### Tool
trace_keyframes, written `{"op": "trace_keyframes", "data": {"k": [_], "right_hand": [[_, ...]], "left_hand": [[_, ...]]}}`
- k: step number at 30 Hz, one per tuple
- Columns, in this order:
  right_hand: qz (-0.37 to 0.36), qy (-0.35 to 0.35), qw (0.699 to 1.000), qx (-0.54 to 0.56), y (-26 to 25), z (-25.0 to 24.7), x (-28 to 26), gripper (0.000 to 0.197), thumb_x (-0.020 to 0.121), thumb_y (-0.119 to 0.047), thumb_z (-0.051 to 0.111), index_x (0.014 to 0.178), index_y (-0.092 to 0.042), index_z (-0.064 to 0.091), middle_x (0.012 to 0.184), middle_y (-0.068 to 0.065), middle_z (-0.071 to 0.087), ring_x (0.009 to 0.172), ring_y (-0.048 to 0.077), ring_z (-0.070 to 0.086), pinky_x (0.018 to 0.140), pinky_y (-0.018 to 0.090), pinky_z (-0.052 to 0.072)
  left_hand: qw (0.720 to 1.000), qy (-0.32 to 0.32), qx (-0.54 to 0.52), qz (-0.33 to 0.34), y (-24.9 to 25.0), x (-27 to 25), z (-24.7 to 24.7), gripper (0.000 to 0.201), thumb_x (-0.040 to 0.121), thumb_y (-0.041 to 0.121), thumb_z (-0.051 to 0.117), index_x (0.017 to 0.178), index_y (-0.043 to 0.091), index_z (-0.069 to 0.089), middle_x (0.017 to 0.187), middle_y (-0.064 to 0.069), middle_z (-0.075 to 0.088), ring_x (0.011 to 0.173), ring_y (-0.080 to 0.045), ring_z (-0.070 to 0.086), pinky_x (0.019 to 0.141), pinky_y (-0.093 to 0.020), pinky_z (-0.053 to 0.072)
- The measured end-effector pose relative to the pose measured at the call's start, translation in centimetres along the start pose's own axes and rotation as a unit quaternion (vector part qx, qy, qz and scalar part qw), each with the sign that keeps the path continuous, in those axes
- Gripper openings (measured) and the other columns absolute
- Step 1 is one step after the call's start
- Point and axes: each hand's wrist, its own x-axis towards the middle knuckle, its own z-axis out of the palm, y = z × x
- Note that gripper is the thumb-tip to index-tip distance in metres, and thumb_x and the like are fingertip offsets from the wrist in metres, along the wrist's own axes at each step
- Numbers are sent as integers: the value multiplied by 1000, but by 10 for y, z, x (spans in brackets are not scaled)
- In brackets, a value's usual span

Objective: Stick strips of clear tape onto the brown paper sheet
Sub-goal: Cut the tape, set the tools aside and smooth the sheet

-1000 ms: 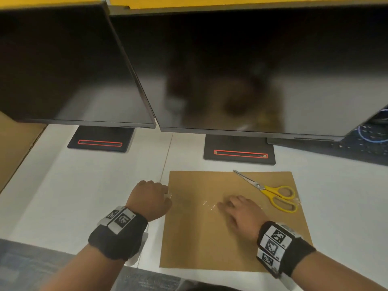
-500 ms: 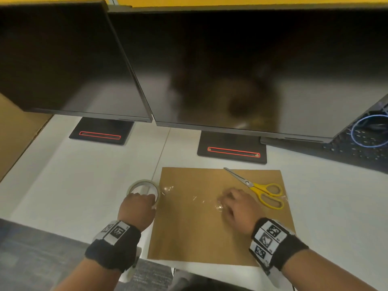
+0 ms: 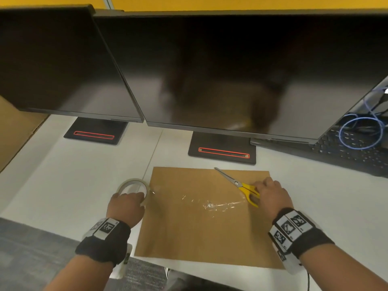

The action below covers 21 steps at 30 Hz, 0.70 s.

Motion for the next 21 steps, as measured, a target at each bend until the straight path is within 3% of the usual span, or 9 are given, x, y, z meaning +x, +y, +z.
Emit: {"op": "trace_keyframes", "data": {"k": [5, 9, 13, 17, 21], "right_hand": [[-35, -20, 999, 24, 1, -4, 9, 36, 91, -30, 50, 125, -19, 49, 126, 6, 42, 108, 26, 50, 87, 37, 48], [-37, -41, 998, 28, -5, -4, 11, 37, 92, -20, 48, 128, -21, 47, 123, 4, 48, 107, 24, 52, 86, 36, 49], [-22, -38, 998, 42, -12, -1, 10, 38, 90, -12, 48, 128, -19, 46, 124, 5, 46, 106, 25, 52, 85, 37, 50], [-17, -47, 998, 48, -18, -3, 9, 42, 91, -10, 46, 132, -20, 41, 126, 6, 45, 106, 25, 52, 84, 36, 50], [6, -45, 997, 69, -25, -12, 8, 41, 88, -8, 48, 128, -19, 41, 123, 6, 42, 94, 28, 59, 75, 36, 50]], "left_hand": [[1000, -3, -16, -11, -5, 2, 2, 21, 88, 30, 45, 105, 33, 58, 103, 8, 68, 101, -14, 62, 107, -34, 27], [1000, -2, -18, -3, -7, 2, 2, 22, 87, 31, 45, 105, 33, 58, 102, 8, 68, 100, -14, 62, 108, -35, 26], [1000, -7, -18, 5, -5, 3, 0, 22, 87, 31, 45, 104, 31, 58, 101, 8, 68, 99, -14, 62, 106, -34, 28], [1000, -12, -5, 15, -2, 3, -3, 21, 86, 32, 46, 103, 27, 57, 100, 6, 68, 96, -16, 63, 95, -30, 34], [999, -32, -3, 29, -2, 5, -4, 21, 86, 31, 45, 104, 26, 54, 102, 5, 66, 97, -15, 62, 91, -30, 35]]}}
